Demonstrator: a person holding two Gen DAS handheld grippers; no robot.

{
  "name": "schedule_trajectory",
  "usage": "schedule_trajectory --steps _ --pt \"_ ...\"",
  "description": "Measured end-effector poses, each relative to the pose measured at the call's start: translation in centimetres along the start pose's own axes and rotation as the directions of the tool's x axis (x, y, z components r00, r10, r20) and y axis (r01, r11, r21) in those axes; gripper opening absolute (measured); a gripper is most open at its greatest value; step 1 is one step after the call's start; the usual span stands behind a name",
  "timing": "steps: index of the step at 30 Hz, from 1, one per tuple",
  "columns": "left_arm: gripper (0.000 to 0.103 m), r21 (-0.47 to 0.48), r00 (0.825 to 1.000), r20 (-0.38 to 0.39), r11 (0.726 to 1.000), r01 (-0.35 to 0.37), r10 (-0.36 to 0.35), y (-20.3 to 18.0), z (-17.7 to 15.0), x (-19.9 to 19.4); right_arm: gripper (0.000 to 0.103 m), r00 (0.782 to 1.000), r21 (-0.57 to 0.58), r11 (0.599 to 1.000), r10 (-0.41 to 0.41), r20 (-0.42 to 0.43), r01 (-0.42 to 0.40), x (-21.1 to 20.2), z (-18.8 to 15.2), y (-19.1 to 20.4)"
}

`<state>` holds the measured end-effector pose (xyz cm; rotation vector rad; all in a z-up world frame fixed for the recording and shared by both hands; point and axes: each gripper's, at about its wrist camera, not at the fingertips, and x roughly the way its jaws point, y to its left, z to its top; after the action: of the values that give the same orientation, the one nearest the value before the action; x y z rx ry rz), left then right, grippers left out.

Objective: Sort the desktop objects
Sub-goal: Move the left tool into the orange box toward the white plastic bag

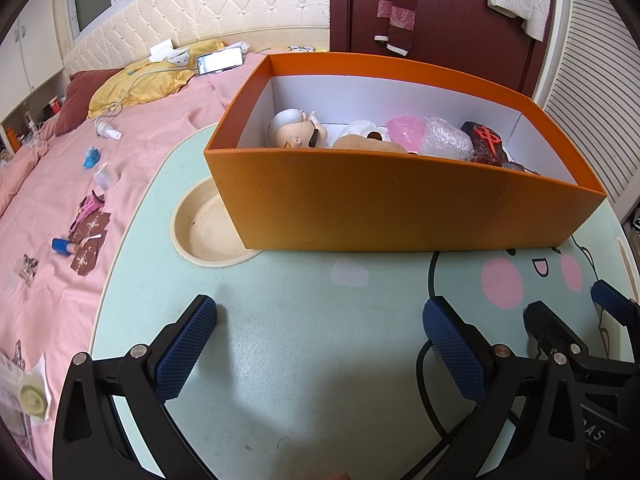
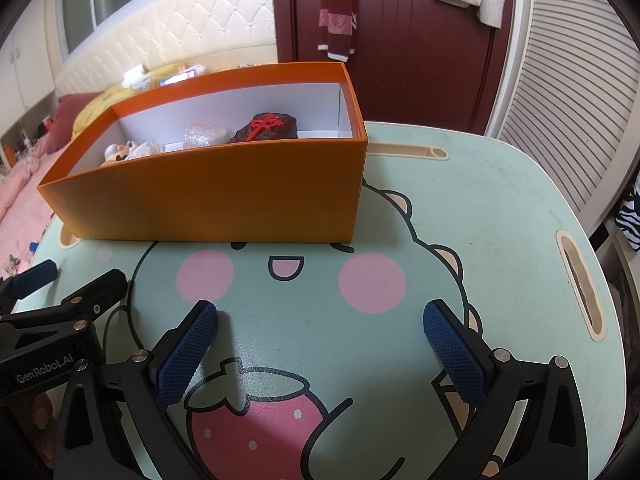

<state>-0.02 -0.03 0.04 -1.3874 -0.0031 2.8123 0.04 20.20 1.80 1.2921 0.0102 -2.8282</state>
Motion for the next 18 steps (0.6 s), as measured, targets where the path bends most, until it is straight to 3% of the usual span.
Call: schedule_trajectory --steps 8,12,18 --pt "0.102 0.04 0.999 0.006 0.998 0.037 -0.038 0.8 1.0 -0.4 0.103 1.0 0.005 1.0 0.006 0.004 -0.006 0.2 -0.2 0.4" --pt "0.101 0.079 0.991 0.11 0.995 0.064 -0.072 3.0 1.5 -4.0 0.103 1.0 0.001 1.0 0.006 -0.003 -0.006 0.0 0.3 -0.7" --pt "0.101 0.074 0.958 0.166 0.971 0.225 -0.235 4.0 7.2 -8.1 0.103 1.0 -0.017 1.0 0.015 0.006 -0.015 -0.1 -0.2 -0.4"
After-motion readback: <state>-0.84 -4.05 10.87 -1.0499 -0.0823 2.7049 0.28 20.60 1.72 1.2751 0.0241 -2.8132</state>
